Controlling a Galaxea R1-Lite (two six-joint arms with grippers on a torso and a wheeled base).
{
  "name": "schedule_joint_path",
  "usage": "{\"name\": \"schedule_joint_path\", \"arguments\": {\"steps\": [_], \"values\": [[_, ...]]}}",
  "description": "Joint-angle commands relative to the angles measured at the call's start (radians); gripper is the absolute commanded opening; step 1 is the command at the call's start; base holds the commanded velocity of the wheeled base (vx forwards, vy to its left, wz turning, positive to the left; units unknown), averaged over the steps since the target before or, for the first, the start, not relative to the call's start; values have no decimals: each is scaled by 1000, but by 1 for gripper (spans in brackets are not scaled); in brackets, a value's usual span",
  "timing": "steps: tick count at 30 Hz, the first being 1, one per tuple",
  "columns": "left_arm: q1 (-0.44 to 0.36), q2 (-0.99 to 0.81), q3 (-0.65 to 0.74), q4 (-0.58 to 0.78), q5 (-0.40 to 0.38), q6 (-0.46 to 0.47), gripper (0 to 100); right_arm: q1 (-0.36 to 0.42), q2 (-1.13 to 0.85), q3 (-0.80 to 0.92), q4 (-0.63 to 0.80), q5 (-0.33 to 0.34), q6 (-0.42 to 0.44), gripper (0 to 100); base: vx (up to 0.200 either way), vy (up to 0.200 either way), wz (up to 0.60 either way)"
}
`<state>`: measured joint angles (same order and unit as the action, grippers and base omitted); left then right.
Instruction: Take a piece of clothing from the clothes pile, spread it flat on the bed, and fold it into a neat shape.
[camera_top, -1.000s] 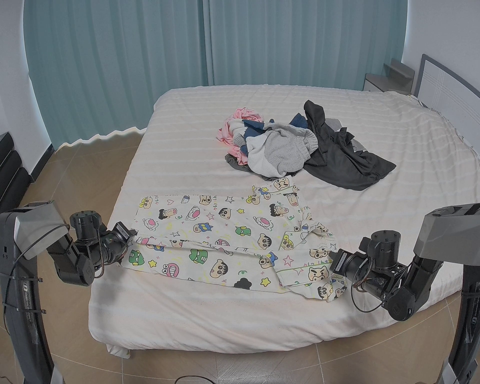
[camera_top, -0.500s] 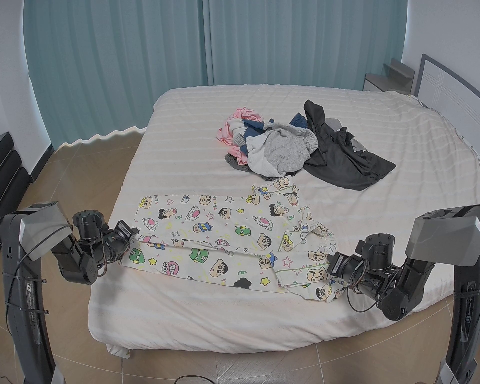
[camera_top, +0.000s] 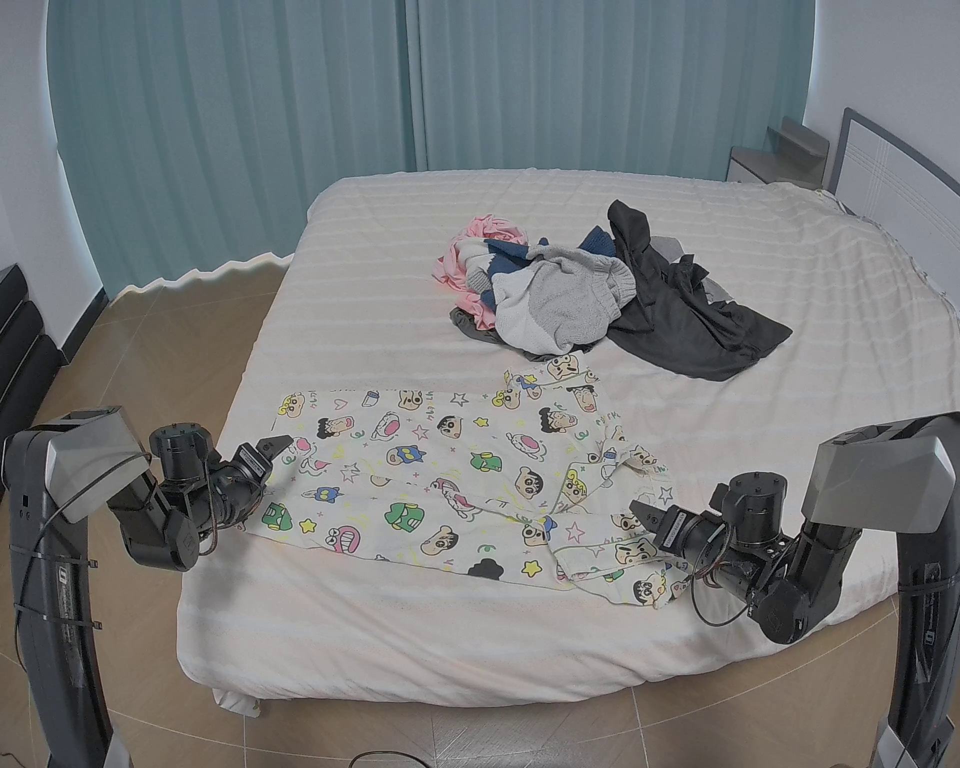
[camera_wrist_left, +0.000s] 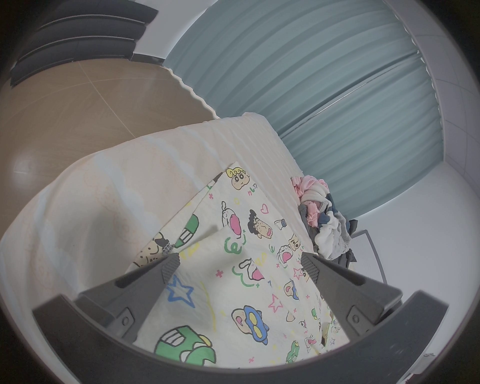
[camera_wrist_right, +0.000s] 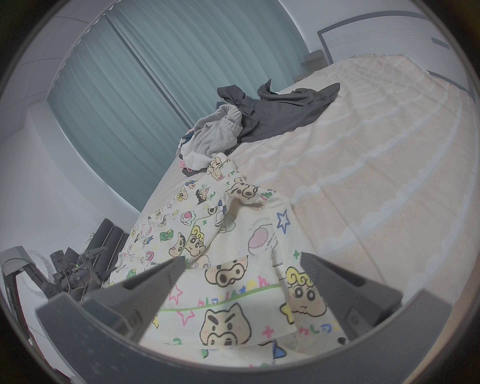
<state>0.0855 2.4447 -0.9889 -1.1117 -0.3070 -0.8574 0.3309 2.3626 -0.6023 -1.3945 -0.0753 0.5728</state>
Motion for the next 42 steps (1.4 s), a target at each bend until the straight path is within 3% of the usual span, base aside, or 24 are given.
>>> {"name": "schedule_joint_path", "arguments": {"steps": [1,8,9,10,11,12,13,17,21,30,42], "values": [[8,-4,4,-4,0,-20,100,-16,-19,-1,-1,-4,1,100,0,0,0],[68,-111,62,-4,-26,-141,100,7,-177,85,8,-1,12,100,0,0,0],[102,-150,92,-4,-95,-180,100,62,-241,139,8,-3,25,100,0,0,0],[105,-153,96,-4,-103,-181,100,66,-246,142,8,-3,30,100,0,0,0],[141,-168,142,-7,-216,-190,100,131,-302,173,12,-9,98,100,0,0,0],[151,-170,151,-8,-247,-190,100,148,-316,179,14,-11,114,100,0,0,0],[186,-176,174,-8,-348,-192,100,197,-358,199,40,-11,167,100,0,0,0],[241,-184,205,-14,-481,-190,100,272,-375,202,172,-17,285,100,0,0,0],[253,-150,205,-71,-491,-187,100,272,-333,154,269,-23,383,100,0,0,0],[246,-107,223,-174,-486,-186,100,240,-229,110,302,-52,411,100,0,0,0],[241,-102,225,-174,-485,-181,100,220,-140,30,325,-58,547,100,0,0,0]]}}
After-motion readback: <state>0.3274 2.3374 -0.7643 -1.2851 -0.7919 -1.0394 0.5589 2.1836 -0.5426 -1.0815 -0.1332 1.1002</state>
